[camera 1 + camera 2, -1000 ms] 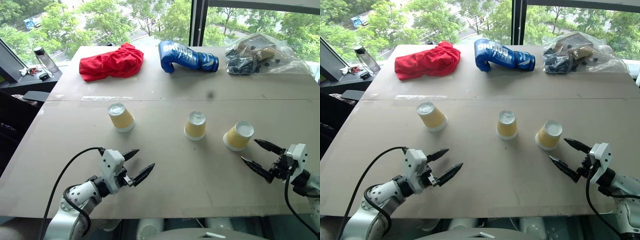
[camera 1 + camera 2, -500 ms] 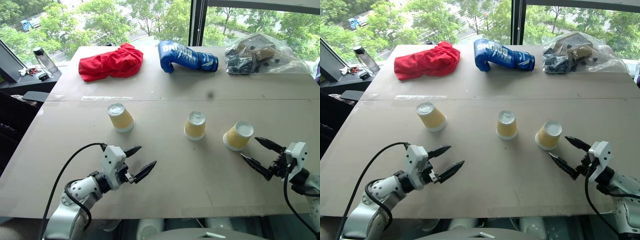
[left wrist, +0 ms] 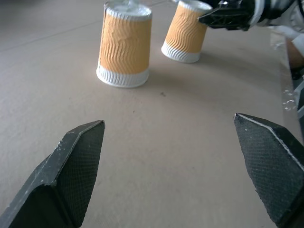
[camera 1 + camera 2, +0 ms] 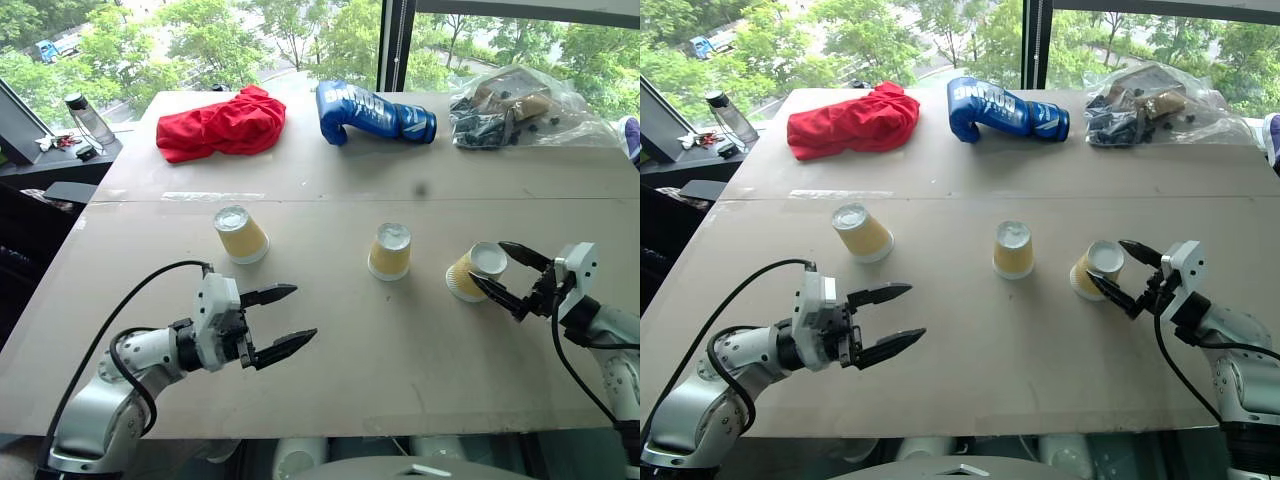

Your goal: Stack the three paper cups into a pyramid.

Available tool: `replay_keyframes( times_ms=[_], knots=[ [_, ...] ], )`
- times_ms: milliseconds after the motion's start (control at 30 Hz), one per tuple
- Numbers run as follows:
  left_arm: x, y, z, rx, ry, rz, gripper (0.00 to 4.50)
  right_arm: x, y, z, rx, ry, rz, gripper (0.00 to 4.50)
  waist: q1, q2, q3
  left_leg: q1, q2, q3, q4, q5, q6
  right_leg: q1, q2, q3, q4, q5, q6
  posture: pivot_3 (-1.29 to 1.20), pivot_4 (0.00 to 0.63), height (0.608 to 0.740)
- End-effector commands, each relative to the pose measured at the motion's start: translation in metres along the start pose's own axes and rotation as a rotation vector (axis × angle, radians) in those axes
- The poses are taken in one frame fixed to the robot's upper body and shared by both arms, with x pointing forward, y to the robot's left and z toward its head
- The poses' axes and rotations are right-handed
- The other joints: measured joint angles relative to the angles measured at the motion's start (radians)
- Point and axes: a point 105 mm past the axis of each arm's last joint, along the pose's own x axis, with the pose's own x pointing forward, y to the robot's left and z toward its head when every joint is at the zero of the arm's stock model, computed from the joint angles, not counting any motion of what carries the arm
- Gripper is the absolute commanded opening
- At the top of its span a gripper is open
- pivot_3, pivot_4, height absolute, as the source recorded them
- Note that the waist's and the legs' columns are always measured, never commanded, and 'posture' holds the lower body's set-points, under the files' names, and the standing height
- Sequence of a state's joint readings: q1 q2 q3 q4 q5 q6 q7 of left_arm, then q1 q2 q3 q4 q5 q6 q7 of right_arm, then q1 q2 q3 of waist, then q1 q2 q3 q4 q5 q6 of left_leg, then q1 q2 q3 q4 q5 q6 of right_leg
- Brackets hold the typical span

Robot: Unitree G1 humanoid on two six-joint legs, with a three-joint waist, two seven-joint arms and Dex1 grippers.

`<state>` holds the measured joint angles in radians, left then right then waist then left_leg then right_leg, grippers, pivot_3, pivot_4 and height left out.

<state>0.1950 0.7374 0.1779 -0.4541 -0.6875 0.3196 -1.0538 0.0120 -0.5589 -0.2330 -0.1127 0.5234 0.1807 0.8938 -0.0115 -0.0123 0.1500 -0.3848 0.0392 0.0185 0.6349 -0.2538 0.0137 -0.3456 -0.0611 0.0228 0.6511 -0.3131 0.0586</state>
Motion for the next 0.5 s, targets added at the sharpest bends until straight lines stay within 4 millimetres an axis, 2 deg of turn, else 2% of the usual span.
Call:
replay_keyframes(
  times_ms=[33, 133, 167, 233, 267, 300, 500],
  knots=[
    [-0.004, -0.001, 0.024, 0.056, -0.032, -0.055, 4.44, 0.007, 0.007, 0.019, -0.020, -0.050, 0.033, 4.50, 0.000, 0.000, 0.000, 0.000, 0.000, 0.000, 0.000, 0.000, 0.000, 0.000, 0.000, 0.000, 0.000, 0.000, 0.000, 0.00, 0.150, 0.740],
    [-0.005, 0.002, 0.030, 0.076, -0.022, -0.071, 4.44, 0.009, 0.009, 0.020, -0.018, -0.048, 0.041, 4.50, 0.000, 0.000, 0.000, 0.000, 0.000, 0.000, 0.000, 0.000, 0.000, 0.000, 0.001, 0.000, 0.001, 0.000, 0.000, 0.00, 0.150, 0.740],
    [-0.005, 0.002, 0.031, 0.082, -0.016, -0.076, 4.50, 0.010, 0.009, 0.021, -0.022, -0.053, 0.046, 3.96, 0.000, 0.000, 0.000, 0.000, 0.000, 0.000, 0.000, 0.000, 0.000, 0.000, 0.001, 0.000, 0.001, 0.000, 0.000, 0.00, 0.150, 0.740],
    [-0.007, 0.004, 0.032, 0.090, -0.010, -0.078, 4.50, 0.011, 0.011, 0.022, -0.036, -0.054, 0.061, 3.21, -0.001, 0.000, 0.001, 0.000, 0.000, 0.000, 0.000, 0.000, 0.000, 0.000, 0.001, 0.000, 0.001, 0.000, 0.000, 0.00, 0.150, 0.740],
    [-0.007, 0.005, 0.032, 0.092, -0.009, -0.077, 4.50, 0.011, 0.012, 0.023, -0.044, -0.052, 0.069, 2.61, -0.001, 0.000, 0.001, 0.000, 0.000, 0.001, 0.000, 0.000, 0.000, 0.000, 0.001, 0.001, 0.001, 0.000, 0.000, 0.00, 0.150, 0.740],
    [-0.007, 0.005, 0.032, 0.094, -0.008, -0.077, 4.50, 0.012, 0.014, 0.022, -0.046, -0.050, 0.080, 2.29, -0.001, 0.000, 0.001, 0.000, 0.000, 0.000, 0.000, 0.000, 0.000, 0.000, 0.001, 0.001, 0.001, 0.000, 0.000, 0.00, 0.150, 0.740],
    [-0.004, 0.001, 0.031, 0.094, -0.009, -0.098, 4.50, 0.024, 0.022, 0.027, -0.059, -0.069, 0.111, 2.25, -0.002, 0.000, 0.001, 0.000, 0.000, 0.000, 0.000, 0.000, 0.000, 0.000, 0.002, 0.001, 0.001, 0.000, 0.000, 0.00, 0.150, 0.740]
  ],
)
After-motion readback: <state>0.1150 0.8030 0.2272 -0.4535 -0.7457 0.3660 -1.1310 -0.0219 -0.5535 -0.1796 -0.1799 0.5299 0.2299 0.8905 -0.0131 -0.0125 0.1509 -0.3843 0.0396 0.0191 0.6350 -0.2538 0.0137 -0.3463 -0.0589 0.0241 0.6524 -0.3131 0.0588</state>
